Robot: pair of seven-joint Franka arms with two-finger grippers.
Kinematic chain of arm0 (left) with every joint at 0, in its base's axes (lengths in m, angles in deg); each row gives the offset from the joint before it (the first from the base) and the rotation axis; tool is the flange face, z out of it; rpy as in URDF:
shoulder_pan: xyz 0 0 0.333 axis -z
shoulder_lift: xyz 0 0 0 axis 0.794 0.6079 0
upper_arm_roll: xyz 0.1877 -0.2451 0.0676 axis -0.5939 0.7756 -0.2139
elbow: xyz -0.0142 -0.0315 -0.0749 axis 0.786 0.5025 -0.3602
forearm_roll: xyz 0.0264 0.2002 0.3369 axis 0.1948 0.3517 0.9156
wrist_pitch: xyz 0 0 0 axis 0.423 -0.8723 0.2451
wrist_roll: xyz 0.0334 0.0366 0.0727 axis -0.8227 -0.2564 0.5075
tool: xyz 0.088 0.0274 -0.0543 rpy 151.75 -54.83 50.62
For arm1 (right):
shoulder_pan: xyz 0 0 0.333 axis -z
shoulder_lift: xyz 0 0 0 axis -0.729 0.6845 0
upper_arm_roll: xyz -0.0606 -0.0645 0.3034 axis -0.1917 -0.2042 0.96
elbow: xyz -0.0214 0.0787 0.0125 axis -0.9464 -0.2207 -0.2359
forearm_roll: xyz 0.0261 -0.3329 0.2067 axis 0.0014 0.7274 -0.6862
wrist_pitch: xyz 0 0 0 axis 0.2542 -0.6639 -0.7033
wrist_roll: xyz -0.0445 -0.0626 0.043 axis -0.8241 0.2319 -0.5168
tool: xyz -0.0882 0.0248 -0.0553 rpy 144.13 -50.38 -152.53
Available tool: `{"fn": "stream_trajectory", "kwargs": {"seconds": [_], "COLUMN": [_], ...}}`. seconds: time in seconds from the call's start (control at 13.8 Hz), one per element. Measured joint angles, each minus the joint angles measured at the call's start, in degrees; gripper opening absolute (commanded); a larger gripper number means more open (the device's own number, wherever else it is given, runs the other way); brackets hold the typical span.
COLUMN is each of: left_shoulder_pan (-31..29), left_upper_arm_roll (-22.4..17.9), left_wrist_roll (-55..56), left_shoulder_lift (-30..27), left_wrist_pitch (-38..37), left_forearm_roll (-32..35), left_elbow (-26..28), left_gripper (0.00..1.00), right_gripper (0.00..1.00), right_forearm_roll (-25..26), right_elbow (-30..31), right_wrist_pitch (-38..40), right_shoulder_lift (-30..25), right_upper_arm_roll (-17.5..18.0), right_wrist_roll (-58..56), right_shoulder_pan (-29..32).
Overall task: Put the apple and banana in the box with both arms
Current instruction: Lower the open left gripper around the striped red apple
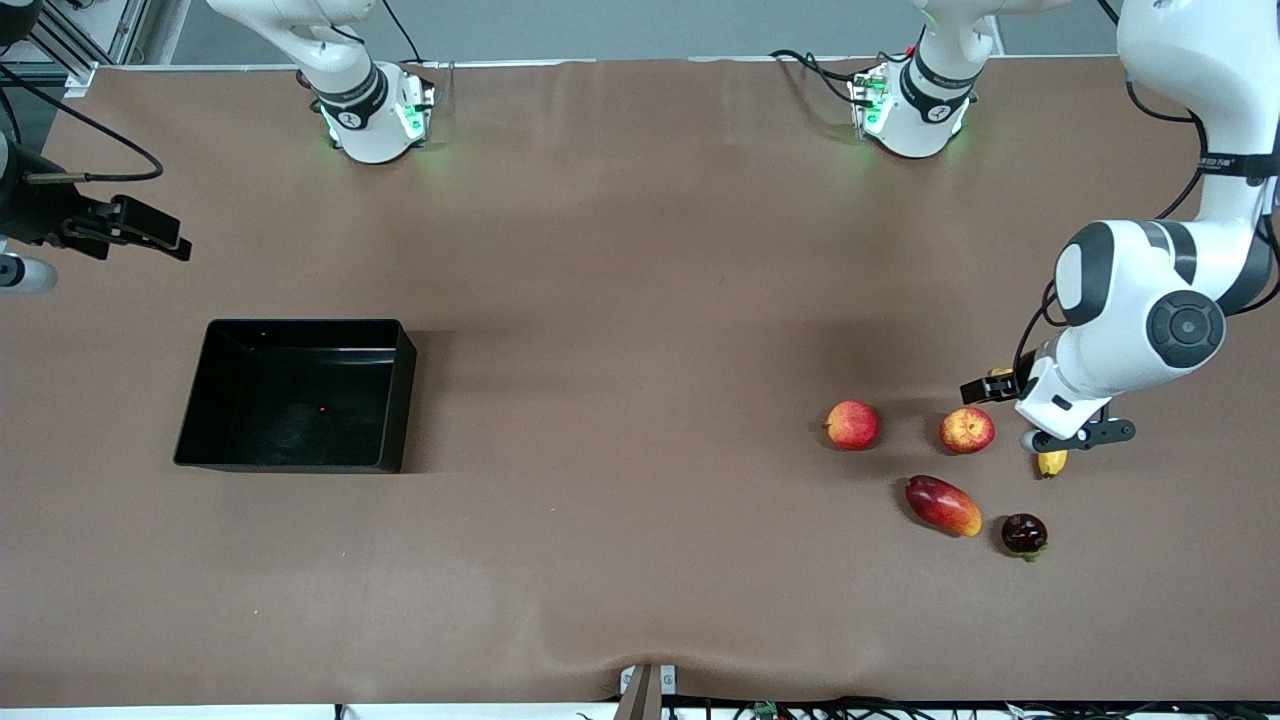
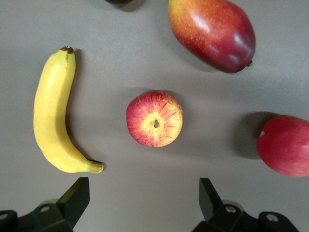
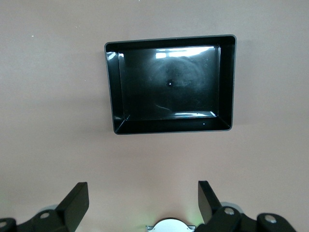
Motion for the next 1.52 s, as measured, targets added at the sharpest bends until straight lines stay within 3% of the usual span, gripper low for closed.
{"fn": "stream_trajectory", "kwargs": {"seconds": [1.52], "left_shoulder_pan": [-0.67], "left_upper_arm_roll": [-0.02], "left_wrist_roll": [0.03], "left_shoulder_lift": [2.39], "left_wrist_pitch": [1.84], "left_forearm_roll": [0.00], "left_elbow": [0.47], "left_gripper": [1.00], "right_gripper": [1.00], "right_forearm_roll": [0.18], "right_elbow": [0.05], "right_wrist_pitch": [-1.34], "right_shoulder_lift": [-0.05], "right_upper_arm_roll": [-0.41], "right_wrist_roll": [0.00], "right_shoulder_pan": [0.00]}}
